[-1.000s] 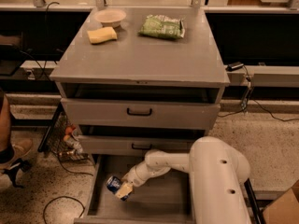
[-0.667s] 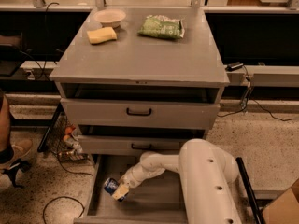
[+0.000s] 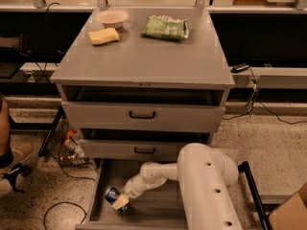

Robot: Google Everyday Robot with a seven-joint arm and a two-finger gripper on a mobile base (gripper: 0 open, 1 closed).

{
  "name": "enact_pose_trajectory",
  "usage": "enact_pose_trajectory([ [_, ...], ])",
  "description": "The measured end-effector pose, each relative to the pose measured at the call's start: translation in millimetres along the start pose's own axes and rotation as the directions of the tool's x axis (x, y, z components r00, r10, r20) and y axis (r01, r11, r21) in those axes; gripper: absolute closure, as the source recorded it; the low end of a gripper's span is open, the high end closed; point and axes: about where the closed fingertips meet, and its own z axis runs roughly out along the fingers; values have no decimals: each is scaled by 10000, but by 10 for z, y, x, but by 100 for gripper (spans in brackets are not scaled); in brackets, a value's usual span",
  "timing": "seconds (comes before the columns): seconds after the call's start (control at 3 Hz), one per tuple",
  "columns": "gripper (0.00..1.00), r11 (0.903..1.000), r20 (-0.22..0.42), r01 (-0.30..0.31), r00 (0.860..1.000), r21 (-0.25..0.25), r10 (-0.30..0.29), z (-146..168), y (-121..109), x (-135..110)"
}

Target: Place pepsi can into bottom drawer

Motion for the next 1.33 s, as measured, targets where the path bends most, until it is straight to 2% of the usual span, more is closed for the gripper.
enact_pose_trajectory([
  [0.67,11,9978,-22,-616,9981,225,617,80,20,176],
  [1.0,0,9943,158,-727,9973,778,717,-134,12,204],
  [1.33,0,9840,886,-700,9945,1640,560,-589,110,201],
])
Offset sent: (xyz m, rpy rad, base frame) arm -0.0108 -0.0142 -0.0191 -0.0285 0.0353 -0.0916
